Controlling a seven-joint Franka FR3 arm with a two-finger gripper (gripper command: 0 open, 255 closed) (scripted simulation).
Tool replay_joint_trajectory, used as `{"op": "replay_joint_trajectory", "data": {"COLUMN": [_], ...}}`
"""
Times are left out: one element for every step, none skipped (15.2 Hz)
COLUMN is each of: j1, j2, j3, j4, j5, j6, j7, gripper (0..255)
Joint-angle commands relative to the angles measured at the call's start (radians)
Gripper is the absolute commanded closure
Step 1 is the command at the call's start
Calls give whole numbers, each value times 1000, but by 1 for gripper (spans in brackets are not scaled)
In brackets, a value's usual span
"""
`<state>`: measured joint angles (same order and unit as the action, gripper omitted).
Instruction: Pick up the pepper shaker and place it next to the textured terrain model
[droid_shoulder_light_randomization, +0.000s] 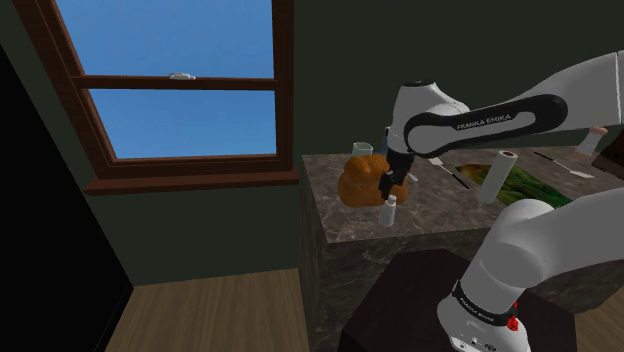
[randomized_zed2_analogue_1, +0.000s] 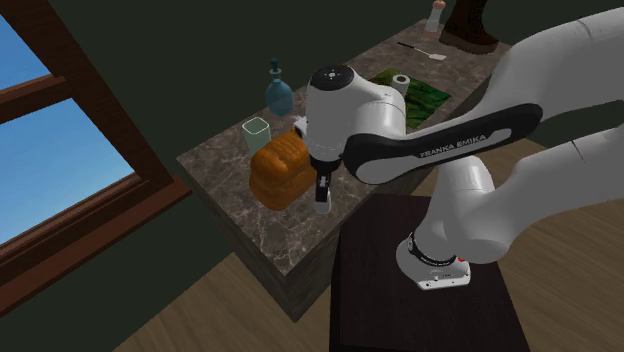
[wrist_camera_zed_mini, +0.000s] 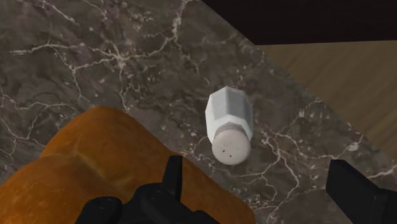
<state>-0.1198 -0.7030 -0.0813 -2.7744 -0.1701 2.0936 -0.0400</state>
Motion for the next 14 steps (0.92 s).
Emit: {"op": "replay_joint_trajectory", "data": {"j1": [-19, -21, -22, -24, -25, -27, -29, -31, -32, -32, -32, -32, -32, -32], "j2": [41, 50, 59, 69, 79, 90, 101, 113, 120, 120, 120, 120, 120, 120], "j3": [-10, -12, -14, -15, -17, -19, -20, -22, -23, -23, -23, -23, -23, -23], "j4": [-32, -40, -49, -57, -64, -72, -79, -86, -90, -90, -90, -90, -90, -90], "j5": [-16, -18, -21, -24, -27, -30, -33, -36, -38, -38, -38, -38, -38, -38], "j6": [77, 94, 112, 130, 148, 166, 185, 204, 214, 214, 214, 214, 214, 214], "j7": [14, 15, 16, 17, 18, 19, 20, 21, 21, 21, 21, 21, 21, 21], "gripper": [0, 0, 0, 0, 0, 0, 0, 0, 0, 0, 0, 0, 0, 0]}}
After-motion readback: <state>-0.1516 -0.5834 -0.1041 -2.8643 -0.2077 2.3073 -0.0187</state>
